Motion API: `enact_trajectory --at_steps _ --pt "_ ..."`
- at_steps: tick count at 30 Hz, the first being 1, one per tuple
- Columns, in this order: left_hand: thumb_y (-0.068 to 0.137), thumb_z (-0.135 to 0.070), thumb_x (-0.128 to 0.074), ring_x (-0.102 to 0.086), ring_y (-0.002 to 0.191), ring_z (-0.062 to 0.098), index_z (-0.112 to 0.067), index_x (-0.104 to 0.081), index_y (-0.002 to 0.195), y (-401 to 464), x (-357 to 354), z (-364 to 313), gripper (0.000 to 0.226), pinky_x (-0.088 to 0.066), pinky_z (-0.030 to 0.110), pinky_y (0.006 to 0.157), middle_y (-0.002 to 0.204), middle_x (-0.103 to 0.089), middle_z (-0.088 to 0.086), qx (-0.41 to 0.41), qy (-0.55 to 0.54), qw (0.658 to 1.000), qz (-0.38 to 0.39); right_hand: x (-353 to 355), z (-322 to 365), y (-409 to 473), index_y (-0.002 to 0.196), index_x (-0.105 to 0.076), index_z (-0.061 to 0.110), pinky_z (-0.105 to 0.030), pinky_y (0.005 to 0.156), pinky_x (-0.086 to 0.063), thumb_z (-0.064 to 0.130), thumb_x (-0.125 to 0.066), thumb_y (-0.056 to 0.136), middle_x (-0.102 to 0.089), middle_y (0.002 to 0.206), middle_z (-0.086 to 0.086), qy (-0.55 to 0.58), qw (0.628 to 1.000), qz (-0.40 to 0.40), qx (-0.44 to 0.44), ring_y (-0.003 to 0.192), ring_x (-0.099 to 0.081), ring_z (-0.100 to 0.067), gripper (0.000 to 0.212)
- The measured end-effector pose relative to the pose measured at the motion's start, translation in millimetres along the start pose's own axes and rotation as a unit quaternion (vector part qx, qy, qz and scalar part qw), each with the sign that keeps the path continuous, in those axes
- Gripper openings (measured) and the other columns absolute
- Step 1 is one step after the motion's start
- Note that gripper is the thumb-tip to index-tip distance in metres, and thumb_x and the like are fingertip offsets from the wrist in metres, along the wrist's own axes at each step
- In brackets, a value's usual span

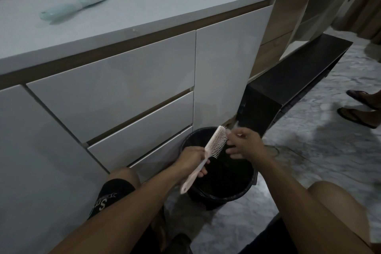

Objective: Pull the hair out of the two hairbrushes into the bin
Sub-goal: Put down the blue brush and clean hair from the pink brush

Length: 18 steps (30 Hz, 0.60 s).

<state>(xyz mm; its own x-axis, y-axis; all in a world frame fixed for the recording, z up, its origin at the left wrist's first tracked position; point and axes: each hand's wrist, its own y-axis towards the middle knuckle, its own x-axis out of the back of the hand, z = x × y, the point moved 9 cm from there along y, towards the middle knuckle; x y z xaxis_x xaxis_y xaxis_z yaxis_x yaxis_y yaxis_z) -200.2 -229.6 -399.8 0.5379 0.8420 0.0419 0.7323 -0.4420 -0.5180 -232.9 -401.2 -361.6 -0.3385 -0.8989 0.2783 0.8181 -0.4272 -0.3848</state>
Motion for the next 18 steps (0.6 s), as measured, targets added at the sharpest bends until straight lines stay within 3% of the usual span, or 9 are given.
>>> enact_trajectory --at_steps 2,4,6,8,13,18 --pt "0.086 0.004 -0.040 -0.053 0.050 0.018 -0.003 -0.061 0.119 1 -6 -3 0.040 -0.045 0.025 0.043 0.087 -0.061 0.012 -0.013 0.024 1.000 0.001 -20 -5 -5 0.122 -0.052 0.010 -0.037 0.062 -0.061 0.039 -0.065 0.088 -0.070 0.097 -0.016 0.007 0.998 0.060 -0.028 0.075 -0.074 -0.028 0.047" --pt "0.088 0.004 -0.042 -0.054 0.051 0.014 -0.008 -0.061 0.124 1 -11 -6 0.042 -0.045 0.024 0.046 0.088 -0.063 0.008 -0.034 0.044 0.998 0.009 -28 -6 -10 0.118 -0.055 0.005 -0.041 0.070 -0.062 0.038 -0.066 0.088 -0.070 0.098 -0.018 0.018 0.996 0.084 -0.038 0.083 -0.074 -0.031 0.046" --pt "0.089 0.003 -0.046 -0.054 0.052 0.011 -0.011 -0.061 0.127 1 -15 -8 0.043 -0.046 0.024 0.049 0.087 -0.065 0.005 -0.053 0.051 0.997 0.016 -27 -5 -12 0.117 -0.057 -0.002 -0.048 0.080 -0.060 0.027 -0.065 0.090 -0.070 0.098 -0.020 0.042 0.995 0.084 -0.041 0.090 -0.072 -0.036 0.041" --pt "0.088 0.003 -0.050 -0.054 0.053 0.011 -0.012 -0.060 0.129 0 -14 -10 0.045 -0.048 0.025 0.052 0.083 -0.065 0.003 -0.065 0.055 0.996 0.009 -23 -2 -13 0.119 -0.055 -0.008 -0.045 0.077 -0.060 0.015 -0.064 0.091 -0.068 0.100 -0.024 0.082 0.993 0.080 -0.042 0.094 -0.070 -0.041 0.038" --pt "0.087 0.004 -0.053 -0.055 0.056 0.011 -0.014 -0.063 0.126 0 -3 -15 0.045 -0.048 0.024 0.055 0.076 -0.064 0.001 -0.085 0.032 0.995 -0.029 -10 10 -13 0.111 -0.058 -0.011 -0.031 0.056 -0.061 0.004 -0.075 0.079 -0.071 0.085 -0.022 0.146 0.989 0.023 -0.018 0.076 -0.073 -0.031 0.039" --pt "0.088 0.003 -0.053 -0.053 0.058 0.010 -0.015 -0.064 0.124 -1 6 -19 0.041 -0.048 0.022 0.053 0.075 -0.063 0.001 -0.095 0.007 0.993 -0.073 4 13 -10 0.083 -0.067 0.002 -0.031 0.059 -0.061 0.007 -0.072 0.083 -0.071 0.087 -0.024 0.098 0.993 -0.063 0.022 0.068 -0.072 -0.026 0.007"
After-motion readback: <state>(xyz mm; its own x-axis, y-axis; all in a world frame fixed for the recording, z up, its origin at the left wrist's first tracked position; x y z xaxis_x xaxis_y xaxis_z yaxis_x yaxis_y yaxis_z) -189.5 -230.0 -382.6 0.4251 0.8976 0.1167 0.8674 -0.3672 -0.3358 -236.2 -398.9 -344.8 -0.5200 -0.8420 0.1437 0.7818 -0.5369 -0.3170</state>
